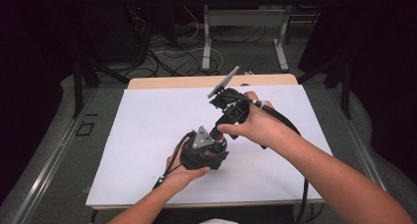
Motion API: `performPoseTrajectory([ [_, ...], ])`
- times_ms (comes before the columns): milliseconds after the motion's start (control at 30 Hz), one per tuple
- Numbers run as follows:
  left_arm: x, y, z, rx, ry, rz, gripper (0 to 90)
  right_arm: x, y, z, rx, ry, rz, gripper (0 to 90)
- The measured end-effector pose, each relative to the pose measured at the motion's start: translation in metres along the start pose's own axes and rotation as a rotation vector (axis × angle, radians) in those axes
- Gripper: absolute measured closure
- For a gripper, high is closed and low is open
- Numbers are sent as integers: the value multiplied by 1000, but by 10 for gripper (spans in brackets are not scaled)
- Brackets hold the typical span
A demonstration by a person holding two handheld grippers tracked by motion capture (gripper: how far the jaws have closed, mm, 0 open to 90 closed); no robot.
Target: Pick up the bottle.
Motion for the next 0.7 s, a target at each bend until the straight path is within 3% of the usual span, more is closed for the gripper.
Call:
performPoseTrajectory([
  [33, 1, 0, 0, -2, -7, 12, 295, 1, -1, -1, 26, -11, 40, 595],
  [200, 0, -2, 0, -10, -3, 5, 295, -3, 0, 2, 65, -15, 29, 601],
  [233, 0, -3, 0, -9, -12, 5, 295, -1, 0, 2, 113, -14, 64, 602],
  [300, 1, -3, -1, -20, -31, 21, 295, -1, 0, 1, 181, 14, 70, 603],
  [333, 1, -3, -2, -14, -43, 17, 295, -1, 0, 0, 261, 36, 70, 604],
  [367, 1, -3, -2, -14, -50, 5, 295, -1, 0, 0, 261, 36, 70, 604],
  [400, 2, -3, -4, -23, -75, 13, 295, 0, 0, -1, 313, 74, 75, 605],
  [433, 2, -3, -4, -27, -81, -2, 295, 0, -1, -2, 359, 85, 81, 605],
  [467, 3, -3, -6, -23, -114, 7, 295, 1, -1, -3, 393, 102, 86, 606],
  [533, 4, -3, -9, -20, -154, 3, 295, 3, -2, -4, 406, 108, 94, 606],
  [567, 6, -3, -11, -35, -171, 4, 295, 4, -3, -2, 500, 155, 80, 606],
  [700, 6, -3, -13, -41, -188, -11, 295, 7, -6, 0, 628, 183, 68, 606],
])
Point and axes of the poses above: each handheld gripper's, and its own axes: x roughly backward along the jaws, y roughly out of its top, z roughly to its left, the point moved 6 cm from there along -x, roughly forward along the jaws, and after that the axes turned 5 degrees about -y, right-handed, at the moved point
